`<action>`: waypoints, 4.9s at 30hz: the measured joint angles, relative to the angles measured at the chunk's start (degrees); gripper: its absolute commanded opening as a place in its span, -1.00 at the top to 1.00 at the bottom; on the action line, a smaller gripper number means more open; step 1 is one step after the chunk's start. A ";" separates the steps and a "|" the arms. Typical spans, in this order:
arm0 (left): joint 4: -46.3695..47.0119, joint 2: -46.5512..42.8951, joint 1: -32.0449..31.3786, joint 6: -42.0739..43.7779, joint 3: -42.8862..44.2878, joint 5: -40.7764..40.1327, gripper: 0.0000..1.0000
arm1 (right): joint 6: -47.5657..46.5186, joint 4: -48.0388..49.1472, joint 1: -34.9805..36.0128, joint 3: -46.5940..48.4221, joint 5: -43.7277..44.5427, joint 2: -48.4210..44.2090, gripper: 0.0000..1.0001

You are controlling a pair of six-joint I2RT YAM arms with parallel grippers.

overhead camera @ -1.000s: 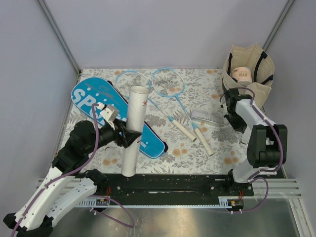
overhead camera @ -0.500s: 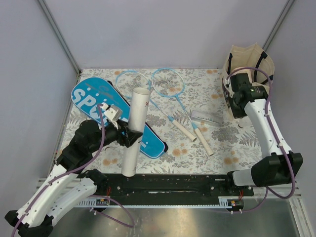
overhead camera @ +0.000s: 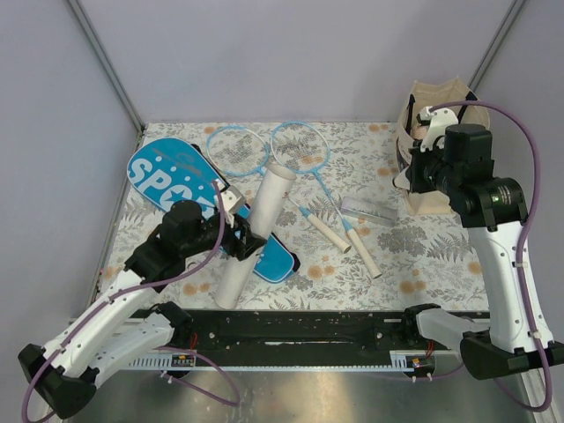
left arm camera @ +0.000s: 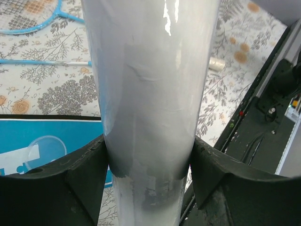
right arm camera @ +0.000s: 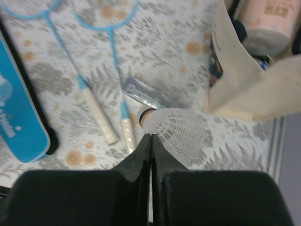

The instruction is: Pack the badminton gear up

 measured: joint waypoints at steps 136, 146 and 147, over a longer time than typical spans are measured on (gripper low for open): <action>-3.06 6.71 -4.76 33.03 3.32 -0.04 0.08 | 19.37 24.85 20.70 -10.60 -28.37 -10.82 1.00; -3.34 7.82 -6.19 34.53 5.18 2.36 0.08 | 19.89 27.39 20.70 -14.23 -39.63 -5.90 1.00; -3.32 7.80 -6.29 34.69 5.18 2.36 0.08 | 19.98 27.41 20.70 -14.43 -39.98 -5.53 1.00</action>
